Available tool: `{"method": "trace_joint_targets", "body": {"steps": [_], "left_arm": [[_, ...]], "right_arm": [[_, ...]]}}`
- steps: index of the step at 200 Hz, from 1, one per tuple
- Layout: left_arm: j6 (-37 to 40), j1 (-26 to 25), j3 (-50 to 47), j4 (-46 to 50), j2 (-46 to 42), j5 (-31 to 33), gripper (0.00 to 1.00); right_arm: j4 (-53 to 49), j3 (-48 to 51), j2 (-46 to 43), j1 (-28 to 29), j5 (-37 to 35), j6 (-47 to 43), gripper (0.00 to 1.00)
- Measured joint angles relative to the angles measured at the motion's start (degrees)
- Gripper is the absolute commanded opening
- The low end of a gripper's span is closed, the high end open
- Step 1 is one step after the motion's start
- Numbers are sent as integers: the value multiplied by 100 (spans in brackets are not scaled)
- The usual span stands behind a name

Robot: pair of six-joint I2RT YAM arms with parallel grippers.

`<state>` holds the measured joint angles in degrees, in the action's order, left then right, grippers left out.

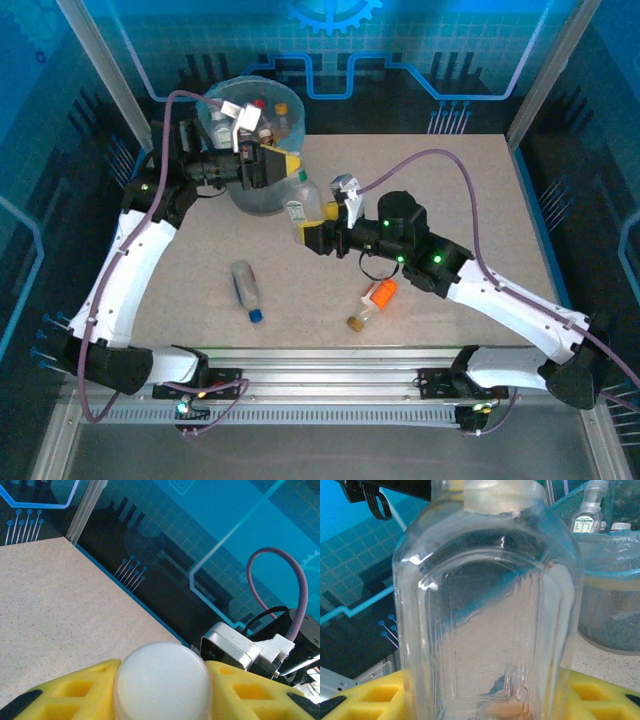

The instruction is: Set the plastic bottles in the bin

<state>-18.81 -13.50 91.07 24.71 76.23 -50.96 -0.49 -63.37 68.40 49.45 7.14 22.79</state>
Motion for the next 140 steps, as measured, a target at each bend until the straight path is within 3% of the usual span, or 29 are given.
{"method": "trace_joint_targets", "body": {"steps": [13, 32, 47, 81, 101, 113, 135, 140], "left_arm": [[2, 0, -2, 2, 0, 13, 65], [-55, -20, -2, 7, 7, -11, 66], [-61, -24, -2, 7, 15, -13, 58], [-35, -4, -24, -61, 133, 11, 29], [-35, 13, -46, -105, 181, 9, 25], [-35, 20, -50, -111, 199, 9, 21], [-42, 17, -48, -120, 232, 155, 0], [-44, 20, -37, -120, 247, 223, 0]], "right_arm": [[15, -24, 28, 0, 7, 9, 54], [13, -94, 107, 2, 42, 9, 54], [11, -127, 162, 2, 50, 4, 55], [-44, -271, 275, -2, 59, -26, 56], [-76, -293, 328, -7, -7, -7, 60], [-140, -328, 352, -11, -50, 7, 69], [-295, -426, 385, -11, -293, -22, 94], [-334, -457, 393, -11, -402, -20, 99]]}}
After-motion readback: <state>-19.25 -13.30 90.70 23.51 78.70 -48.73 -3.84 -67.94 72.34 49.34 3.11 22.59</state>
